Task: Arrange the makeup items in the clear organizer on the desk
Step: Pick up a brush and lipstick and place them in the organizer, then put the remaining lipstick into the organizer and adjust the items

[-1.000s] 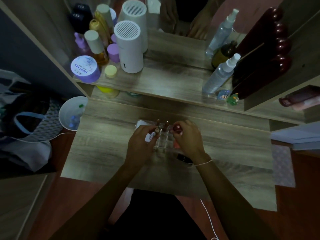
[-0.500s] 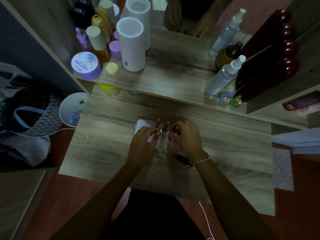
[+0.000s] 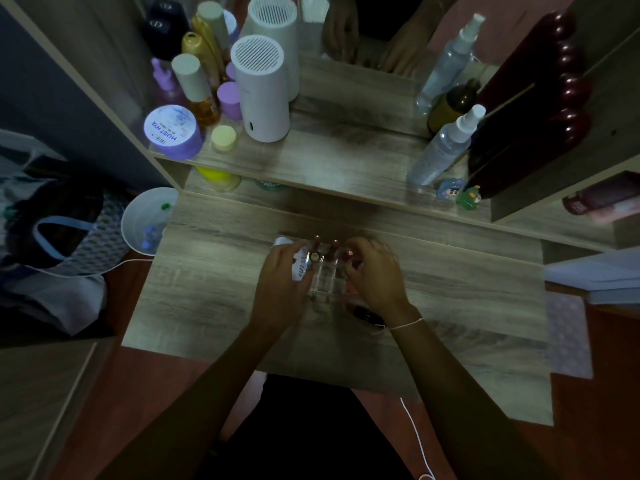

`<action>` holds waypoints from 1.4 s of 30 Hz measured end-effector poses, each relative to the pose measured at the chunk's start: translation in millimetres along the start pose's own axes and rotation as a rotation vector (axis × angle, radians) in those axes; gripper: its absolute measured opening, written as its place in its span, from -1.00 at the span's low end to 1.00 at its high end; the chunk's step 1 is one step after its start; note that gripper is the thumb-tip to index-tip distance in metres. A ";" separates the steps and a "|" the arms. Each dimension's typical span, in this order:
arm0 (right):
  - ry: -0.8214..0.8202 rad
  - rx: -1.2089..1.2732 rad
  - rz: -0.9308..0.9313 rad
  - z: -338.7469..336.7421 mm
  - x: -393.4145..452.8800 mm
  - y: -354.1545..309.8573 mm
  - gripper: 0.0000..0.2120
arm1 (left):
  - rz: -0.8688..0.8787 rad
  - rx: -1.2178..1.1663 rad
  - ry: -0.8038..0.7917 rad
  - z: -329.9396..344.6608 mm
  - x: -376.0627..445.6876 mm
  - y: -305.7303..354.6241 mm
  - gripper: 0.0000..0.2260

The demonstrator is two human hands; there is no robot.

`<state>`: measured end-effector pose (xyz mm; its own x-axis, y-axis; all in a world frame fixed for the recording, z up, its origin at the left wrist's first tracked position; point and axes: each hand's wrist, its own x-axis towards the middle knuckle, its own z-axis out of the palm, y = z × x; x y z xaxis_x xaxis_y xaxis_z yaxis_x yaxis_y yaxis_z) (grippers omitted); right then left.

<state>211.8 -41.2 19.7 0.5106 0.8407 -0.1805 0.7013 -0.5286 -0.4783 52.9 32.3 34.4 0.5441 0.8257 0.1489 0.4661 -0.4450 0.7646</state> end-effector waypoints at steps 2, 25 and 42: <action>0.030 0.048 -0.002 -1.7 -3.5 2.3 -0.58 | 0.019 0.052 0.052 -4.1 -4.8 4.6 -0.69; 0.161 0.062 0.155 50.8 -126.3 97.7 -0.36 | 0.388 0.568 -0.666 50.2 -73.6 -25.0 -0.41; 0.167 0.223 0.116 47.8 -114.3 99.6 -0.74 | 0.227 0.697 -0.645 66.7 -76.6 -23.4 -0.38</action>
<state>199.5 -184.3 -48.5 0.6683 0.7357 -0.1100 0.5165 -0.5654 -0.6431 46.9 -43.7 -36.7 0.8527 0.4391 -0.2831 0.4982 -0.8466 0.1873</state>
